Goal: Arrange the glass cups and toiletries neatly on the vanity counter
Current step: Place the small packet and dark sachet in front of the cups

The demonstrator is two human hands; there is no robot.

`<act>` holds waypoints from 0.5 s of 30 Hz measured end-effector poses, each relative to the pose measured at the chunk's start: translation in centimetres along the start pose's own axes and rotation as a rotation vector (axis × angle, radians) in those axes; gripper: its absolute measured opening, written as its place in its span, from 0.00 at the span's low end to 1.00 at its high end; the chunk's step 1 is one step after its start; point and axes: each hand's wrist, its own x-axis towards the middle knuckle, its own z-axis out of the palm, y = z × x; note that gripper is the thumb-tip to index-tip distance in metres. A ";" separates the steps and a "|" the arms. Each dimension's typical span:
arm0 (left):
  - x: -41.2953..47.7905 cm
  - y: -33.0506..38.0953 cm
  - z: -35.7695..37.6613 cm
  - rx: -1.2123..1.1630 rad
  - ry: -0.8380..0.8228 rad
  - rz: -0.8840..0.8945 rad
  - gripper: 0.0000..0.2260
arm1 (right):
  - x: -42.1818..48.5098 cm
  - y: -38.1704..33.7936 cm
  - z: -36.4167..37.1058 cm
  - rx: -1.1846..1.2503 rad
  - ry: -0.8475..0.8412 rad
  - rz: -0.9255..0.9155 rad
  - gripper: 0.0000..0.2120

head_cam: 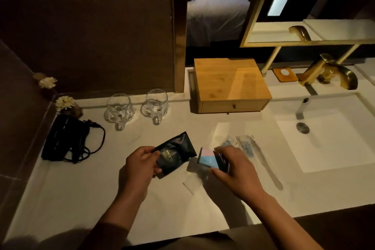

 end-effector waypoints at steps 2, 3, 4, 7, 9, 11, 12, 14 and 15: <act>-0.1 -0.6 -1.6 -0.015 0.042 -0.013 0.03 | 0.8 -1.3 0.8 0.023 -0.022 -0.004 0.24; -0.2 -1.0 -2.6 -0.020 0.067 -0.022 0.03 | 1.2 -2.1 1.2 0.039 -0.037 0.000 0.24; -0.3 -1.4 -3.6 -0.028 0.093 -0.027 0.04 | 1.7 -2.8 1.6 0.059 -0.050 0.002 0.25; -0.8 -2.5 -6.8 -0.049 0.185 -0.040 0.04 | 3.7 -5.5 2.9 0.085 -0.099 -0.044 0.24; -0.9 -3.1 -8.7 -0.087 0.254 -0.047 0.05 | 5.7 -7.3 4.1 0.068 -0.150 -0.083 0.24; -1.0 -3.5 -10.3 -0.118 0.314 -0.050 0.06 | 7.7 -8.7 5.8 0.057 -0.196 -0.112 0.24; -1.1 -3.7 -11.0 -0.132 0.335 -0.051 0.07 | 8.7 -9.4 6.7 0.057 -0.215 -0.118 0.23; -1.1 -3.9 -12.1 -0.157 0.367 -0.056 0.07 | 10.4 -10.6 8.3 0.050 -0.237 -0.131 0.21; -1.1 -4.0 -12.5 -0.173 0.381 -0.060 0.07 | 11.1 -11.2 8.9 0.037 -0.238 -0.143 0.19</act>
